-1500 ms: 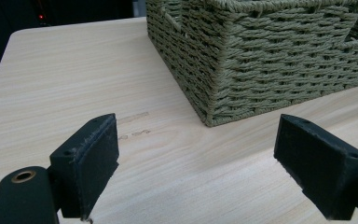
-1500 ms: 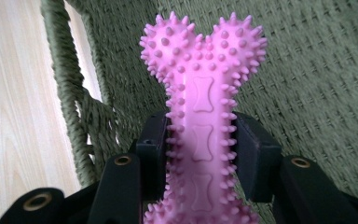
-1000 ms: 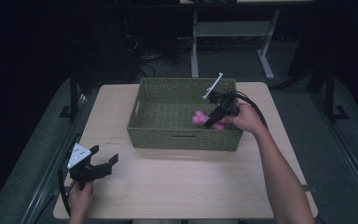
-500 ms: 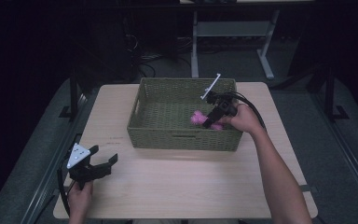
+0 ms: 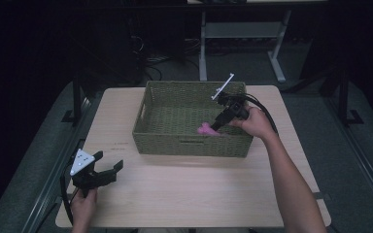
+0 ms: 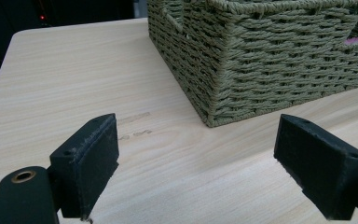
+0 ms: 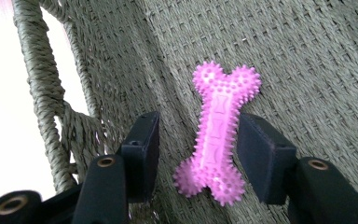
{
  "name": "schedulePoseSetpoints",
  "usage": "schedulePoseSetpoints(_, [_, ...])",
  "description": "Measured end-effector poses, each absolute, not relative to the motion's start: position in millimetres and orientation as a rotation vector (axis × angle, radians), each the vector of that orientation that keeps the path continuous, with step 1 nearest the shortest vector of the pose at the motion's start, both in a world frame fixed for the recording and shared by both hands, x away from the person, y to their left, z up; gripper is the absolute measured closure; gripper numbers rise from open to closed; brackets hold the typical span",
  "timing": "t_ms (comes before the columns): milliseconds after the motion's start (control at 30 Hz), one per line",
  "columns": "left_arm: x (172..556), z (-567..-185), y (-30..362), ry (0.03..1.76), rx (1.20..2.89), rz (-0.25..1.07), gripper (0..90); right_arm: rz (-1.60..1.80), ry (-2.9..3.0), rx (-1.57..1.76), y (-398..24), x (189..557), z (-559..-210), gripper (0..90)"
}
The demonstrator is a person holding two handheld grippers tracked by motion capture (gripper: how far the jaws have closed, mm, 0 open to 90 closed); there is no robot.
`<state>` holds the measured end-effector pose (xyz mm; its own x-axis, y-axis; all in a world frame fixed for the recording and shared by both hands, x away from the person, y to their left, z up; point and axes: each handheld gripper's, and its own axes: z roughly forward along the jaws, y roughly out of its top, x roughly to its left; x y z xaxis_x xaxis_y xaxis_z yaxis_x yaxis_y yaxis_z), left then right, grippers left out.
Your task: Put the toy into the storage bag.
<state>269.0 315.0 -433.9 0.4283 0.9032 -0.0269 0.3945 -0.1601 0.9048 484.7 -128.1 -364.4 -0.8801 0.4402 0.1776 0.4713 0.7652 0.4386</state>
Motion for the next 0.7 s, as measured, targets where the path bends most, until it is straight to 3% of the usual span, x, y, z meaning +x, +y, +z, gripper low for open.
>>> schedulePoseSetpoints(700, [268.3,-433.9,313.5,1.122,1.750,0.681,13.3,-0.790,-2.924,-0.791,-135.3,474.9,-348.4,38.4])
